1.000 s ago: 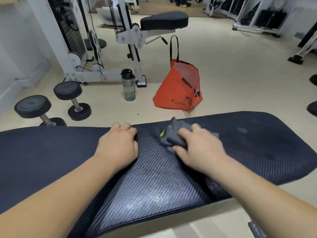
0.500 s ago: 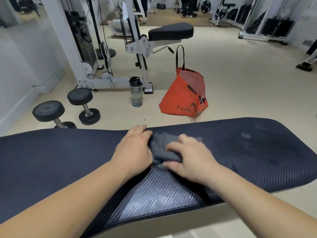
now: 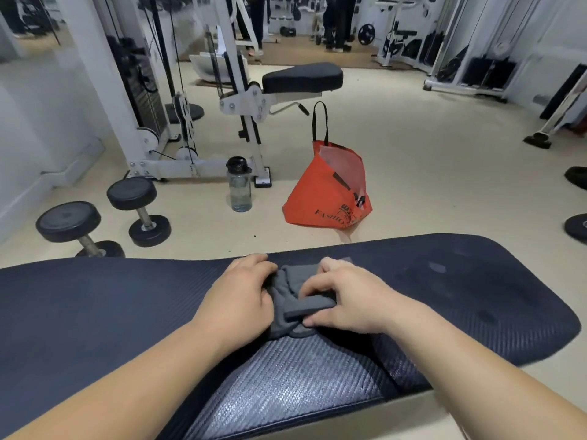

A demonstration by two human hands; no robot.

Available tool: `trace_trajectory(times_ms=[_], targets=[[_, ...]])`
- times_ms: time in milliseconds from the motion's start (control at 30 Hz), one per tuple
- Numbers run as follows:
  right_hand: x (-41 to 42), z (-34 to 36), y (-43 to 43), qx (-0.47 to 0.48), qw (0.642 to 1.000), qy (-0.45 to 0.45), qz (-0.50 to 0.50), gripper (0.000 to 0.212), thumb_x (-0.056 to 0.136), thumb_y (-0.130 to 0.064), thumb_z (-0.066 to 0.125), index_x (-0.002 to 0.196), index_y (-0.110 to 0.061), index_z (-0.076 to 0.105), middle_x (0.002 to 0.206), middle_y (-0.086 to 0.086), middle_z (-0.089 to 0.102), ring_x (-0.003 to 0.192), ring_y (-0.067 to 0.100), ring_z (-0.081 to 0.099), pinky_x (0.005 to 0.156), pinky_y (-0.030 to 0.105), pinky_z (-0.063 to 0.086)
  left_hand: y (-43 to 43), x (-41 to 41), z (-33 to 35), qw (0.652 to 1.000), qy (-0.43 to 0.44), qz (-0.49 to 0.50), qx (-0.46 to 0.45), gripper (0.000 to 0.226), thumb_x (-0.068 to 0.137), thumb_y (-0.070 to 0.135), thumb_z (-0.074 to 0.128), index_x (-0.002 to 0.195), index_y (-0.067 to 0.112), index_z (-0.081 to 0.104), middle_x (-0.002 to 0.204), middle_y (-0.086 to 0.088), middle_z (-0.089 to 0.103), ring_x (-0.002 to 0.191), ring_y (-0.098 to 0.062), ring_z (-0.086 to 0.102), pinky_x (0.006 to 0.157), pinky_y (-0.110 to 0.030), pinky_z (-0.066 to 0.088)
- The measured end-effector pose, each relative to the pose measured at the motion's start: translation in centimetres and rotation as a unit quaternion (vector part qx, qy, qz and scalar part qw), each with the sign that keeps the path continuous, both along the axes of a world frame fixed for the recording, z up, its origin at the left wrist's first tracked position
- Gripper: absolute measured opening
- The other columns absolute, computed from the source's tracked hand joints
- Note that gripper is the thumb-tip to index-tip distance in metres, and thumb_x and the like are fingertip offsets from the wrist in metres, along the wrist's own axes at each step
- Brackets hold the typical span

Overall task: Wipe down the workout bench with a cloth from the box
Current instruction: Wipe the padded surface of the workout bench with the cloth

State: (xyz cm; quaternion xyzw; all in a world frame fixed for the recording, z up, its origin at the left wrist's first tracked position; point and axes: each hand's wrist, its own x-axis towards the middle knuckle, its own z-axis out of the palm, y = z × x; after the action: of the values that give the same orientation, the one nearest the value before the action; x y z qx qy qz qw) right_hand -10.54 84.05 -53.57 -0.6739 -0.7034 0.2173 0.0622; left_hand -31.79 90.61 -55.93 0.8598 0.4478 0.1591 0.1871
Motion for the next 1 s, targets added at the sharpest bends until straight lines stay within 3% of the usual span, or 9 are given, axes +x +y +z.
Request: trace_trajectory(times_ms=[67, 200, 400, 467, 600, 767, 833, 933, 1000], targets=[[0.7, 0.1, 0.2, 0.011, 0.999, -0.003, -0.035, 0.041, 0.077, -0.065, 0.074, 0.114, -0.05, 0.067, 0.103, -0.013, 0.048, 0.111, 0.014, 0.047, 0.096, 0.036, 0.043, 0.0, -0.3, 0.0, 1.0, -0.01, 0.009, 0.01, 0.05, 0.089, 0.01, 0.05, 0.137, 0.02, 0.061, 0.152, 0.004, 0.048, 0.142, -0.018, 0.039, 0.116, -0.028, 0.032], [0.5, -0.7, 1.5, 0.091, 0.974, -0.132, -0.159, 0.038, 0.092, -0.06, 0.057, 0.126, -0.043, 0.059, 0.12, -0.001, 0.051, 0.123, 0.028, 0.046, 0.101, 0.044, 0.039, -0.7, -0.8, -0.7, 1.0, -0.016, 0.006, 0.005, 0.045, 0.091, 0.012, 0.054, 0.135, 0.022, 0.063, 0.153, 0.005, 0.047, 0.142, -0.015, 0.039, 0.115, -0.025, 0.029], [-0.2, 0.6, -0.1, -0.009, 0.999, -0.019, -0.034, 0.04, 0.08, -0.06, 0.075, 0.116, -0.046, 0.066, 0.107, -0.011, 0.049, 0.115, 0.016, 0.047, 0.097, 0.035, 0.04, 0.4, 1.9, -0.3, 0.997, -0.067, 0.043, -0.015, 0.045, 0.087, 0.002, 0.054, 0.128, 0.016, 0.067, 0.141, 0.003, 0.058, 0.132, -0.016, 0.05, 0.105, -0.012, 0.026], [2.2, 0.7, -0.5, -0.001, 0.996, -0.019, -0.092, 0.038, 0.079, -0.059, 0.075, 0.114, -0.048, 0.066, 0.106, -0.012, 0.048, 0.118, 0.016, 0.046, 0.103, 0.038, 0.04, 0.4, 3.7, -0.2, 0.997, -0.068, 0.022, -0.015, 0.045, 0.087, 0.002, 0.053, 0.127, 0.016, 0.067, 0.139, 0.004, 0.058, 0.131, -0.016, 0.051, 0.105, -0.015, 0.031], [6.3, 0.0, -1.5, 0.047, 0.966, -0.101, -0.234, 0.039, 0.091, -0.059, 0.06, 0.127, -0.044, 0.058, 0.114, -0.004, 0.046, 0.124, 0.026, 0.044, 0.101, 0.045, 0.038, -1.1, 7.5, -0.6, 0.997, -0.059, -0.048, -0.018, 0.046, 0.089, 0.007, 0.054, 0.131, 0.019, 0.065, 0.146, 0.003, 0.054, 0.138, -0.016, 0.045, 0.112, -0.023, 0.032], [4.8, 0.0, -3.3, 0.026, 0.995, -0.033, -0.088, 0.047, 0.076, -0.068, 0.071, 0.117, -0.046, 0.062, 0.104, -0.011, 0.042, 0.106, 0.013, 0.037, 0.1, 0.042, 0.037, -0.6, 9.8, -0.6, 0.997, -0.036, -0.067, -0.027, 0.052, 0.082, 0.003, 0.051, 0.13, 0.018, 0.065, 0.148, 0.0, 0.053, 0.138, -0.019, 0.045, 0.117, -0.031, 0.036], [5.0, -0.1, -3.5, 0.02, 0.997, -0.039, -0.071, 0.054, 0.07, -0.072, 0.074, 0.117, -0.047, 0.061, 0.106, -0.012, 0.043, 0.109, 0.014, 0.038, 0.099, 0.04, 0.037, 0.6, 10.1, -0.3, 0.998, -0.025, -0.057, -0.021, 0.046, 0.086, 0.007, 0.052, 0.129, 0.016, 0.066, 0.144, 0.001, 0.057, 0.135, -0.02, 0.048, 0.114, -0.03, 0.036], [6.8, -0.1, -3.1, 0.033, 0.99, -0.054, -0.13, 0.045, 0.076, -0.065, 0.075, 0.116, -0.049, 0.062, 0.111, -0.01, 0.044, 0.115, 0.017, 0.039, 0.102, 0.04, 0.037, 3.1, 9.5, -0.7, 0.999, 0.027, -0.031, -0.013, 0.036, 0.097, 0.027, 0.045, 0.124, 0.019, 0.067, 0.134, 0.001, 0.064, 0.127, -0.025, 0.055, 0.109, -0.037, 0.044], [8.7, -0.5, -2.3, 0.061, 0.973, -0.075, -0.208, 0.039, 0.084, -0.061, 0.069, 0.12, -0.049, 0.062, 0.117, -0.007, 0.047, 0.119, 0.021, 0.041, 0.102, 0.041, 0.037, 3.7, 8.7, -1.4, 0.997, 0.077, -0.026, -0.008, 0.037, 0.096, 0.031, 0.043, 0.123, 0.023, 0.067, 0.131, 0.004, 0.064, 0.123, -0.025, 0.056, 0.104, -0.041, 0.047]])
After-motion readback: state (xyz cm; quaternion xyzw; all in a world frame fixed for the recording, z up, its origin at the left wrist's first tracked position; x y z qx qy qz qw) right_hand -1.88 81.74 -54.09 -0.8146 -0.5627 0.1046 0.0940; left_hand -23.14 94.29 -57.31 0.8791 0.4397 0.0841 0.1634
